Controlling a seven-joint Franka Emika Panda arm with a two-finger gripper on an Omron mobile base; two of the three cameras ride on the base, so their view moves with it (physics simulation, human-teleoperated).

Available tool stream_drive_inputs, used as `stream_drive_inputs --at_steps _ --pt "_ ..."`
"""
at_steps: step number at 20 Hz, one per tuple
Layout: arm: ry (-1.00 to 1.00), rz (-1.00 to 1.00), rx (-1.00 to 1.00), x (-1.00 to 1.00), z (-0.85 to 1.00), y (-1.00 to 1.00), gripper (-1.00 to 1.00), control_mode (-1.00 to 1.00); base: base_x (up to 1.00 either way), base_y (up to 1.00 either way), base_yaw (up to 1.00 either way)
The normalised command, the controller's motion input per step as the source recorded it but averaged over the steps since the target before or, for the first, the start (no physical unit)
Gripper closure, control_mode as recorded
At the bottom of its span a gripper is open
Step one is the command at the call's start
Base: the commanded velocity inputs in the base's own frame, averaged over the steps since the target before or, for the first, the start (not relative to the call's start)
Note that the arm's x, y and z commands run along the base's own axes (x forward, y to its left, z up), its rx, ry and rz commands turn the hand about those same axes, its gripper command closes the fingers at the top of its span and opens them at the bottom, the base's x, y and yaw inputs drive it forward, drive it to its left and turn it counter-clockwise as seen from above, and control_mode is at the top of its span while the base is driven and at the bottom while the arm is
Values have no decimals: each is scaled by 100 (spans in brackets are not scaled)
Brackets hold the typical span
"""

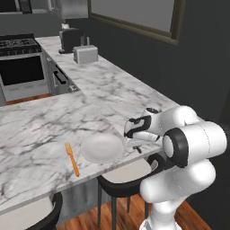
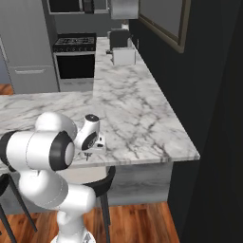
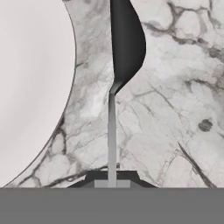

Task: Take the fork and place it on the left side of the plate. Then take the spoon and place it on the right side of the plate. Make sure they're directly next to the plate.

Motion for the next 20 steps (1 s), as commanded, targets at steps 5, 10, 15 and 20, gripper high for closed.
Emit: stream_drive_inputs --at_steps 5,10,15,20 --pt "0 0 0 6 -17 4 100 -100 0 0 0" --pt "0 0 0 1 -15 1 -100 -100 0 0 0" --pt "0 0 0 -1 1 -9 -100 -100 0 0 0" --pt "0 0 0 -7 28 -15 -100 -100 0 0 0"
